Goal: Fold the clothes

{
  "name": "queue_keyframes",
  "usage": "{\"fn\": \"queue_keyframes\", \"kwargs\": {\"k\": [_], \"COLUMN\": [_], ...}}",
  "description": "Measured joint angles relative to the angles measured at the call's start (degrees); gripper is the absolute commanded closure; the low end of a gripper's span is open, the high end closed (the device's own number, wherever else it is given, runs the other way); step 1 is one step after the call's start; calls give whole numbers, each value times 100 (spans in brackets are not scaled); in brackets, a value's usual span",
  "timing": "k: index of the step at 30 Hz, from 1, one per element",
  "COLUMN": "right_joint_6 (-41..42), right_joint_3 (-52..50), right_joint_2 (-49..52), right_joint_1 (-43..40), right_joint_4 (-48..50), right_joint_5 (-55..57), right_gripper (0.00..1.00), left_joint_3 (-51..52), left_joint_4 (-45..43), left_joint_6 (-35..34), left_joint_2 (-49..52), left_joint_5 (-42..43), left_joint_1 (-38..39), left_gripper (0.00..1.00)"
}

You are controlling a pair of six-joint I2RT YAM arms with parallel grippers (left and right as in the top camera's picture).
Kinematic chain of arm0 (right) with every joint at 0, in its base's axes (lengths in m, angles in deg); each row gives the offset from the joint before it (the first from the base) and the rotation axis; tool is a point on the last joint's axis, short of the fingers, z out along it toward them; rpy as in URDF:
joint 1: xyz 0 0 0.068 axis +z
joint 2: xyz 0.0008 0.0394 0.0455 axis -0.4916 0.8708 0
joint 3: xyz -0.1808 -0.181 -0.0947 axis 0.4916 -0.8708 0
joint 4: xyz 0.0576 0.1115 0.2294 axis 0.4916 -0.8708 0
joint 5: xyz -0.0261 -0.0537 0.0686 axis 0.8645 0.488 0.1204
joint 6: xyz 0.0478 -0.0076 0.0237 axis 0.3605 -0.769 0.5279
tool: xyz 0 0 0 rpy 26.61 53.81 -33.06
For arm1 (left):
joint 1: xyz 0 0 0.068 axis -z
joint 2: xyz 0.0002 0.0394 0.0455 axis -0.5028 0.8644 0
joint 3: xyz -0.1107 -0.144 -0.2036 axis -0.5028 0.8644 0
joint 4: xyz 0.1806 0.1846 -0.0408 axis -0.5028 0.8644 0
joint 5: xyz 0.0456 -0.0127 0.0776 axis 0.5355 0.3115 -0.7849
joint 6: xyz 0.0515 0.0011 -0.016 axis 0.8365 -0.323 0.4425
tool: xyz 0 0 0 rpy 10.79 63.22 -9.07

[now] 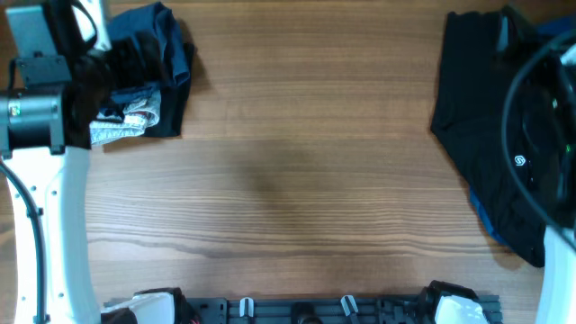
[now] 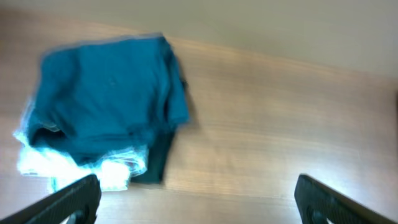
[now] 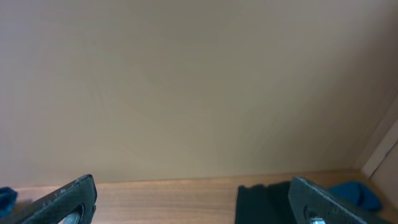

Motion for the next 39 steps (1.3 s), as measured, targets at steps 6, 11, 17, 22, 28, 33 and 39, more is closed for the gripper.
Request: {"fn": "queue_keyframes", "kwargs": {"k": [6,11,17,22,28,33,39], "right_joint_6": [-20,-22,-20,-20,-20,-20,-20], "right_joint_3": [9,9,9,9,9,9,9], "right_joint_2": [-658,-535,-138,525,1565,2524,3480], "right_joint_1": [0,0,0,0,0,0,0], "right_joint_4": [-844,-1185,-1340,-1436,-1436,-1438,-1434], "right_joint_5": [0,2,2,2,2,4,7], "right_gripper": [0,0,0,0,0,0,0], "left_joint_3": [2,2,2,2,2,2,9], "left_joint_4": [732,802,802,802,802,809,824], "left_joint_6": [0,0,0,0,0,0,0], "left_joint_2": [-107,-107,-107,-107,-107,-109,-415], "left_joint_5": [186,192,192,192,192,192,192], "left_joint_1": [286,286,286,286,286,286,286], "left_gripper": [0,0,0,0,0,0,0]}}
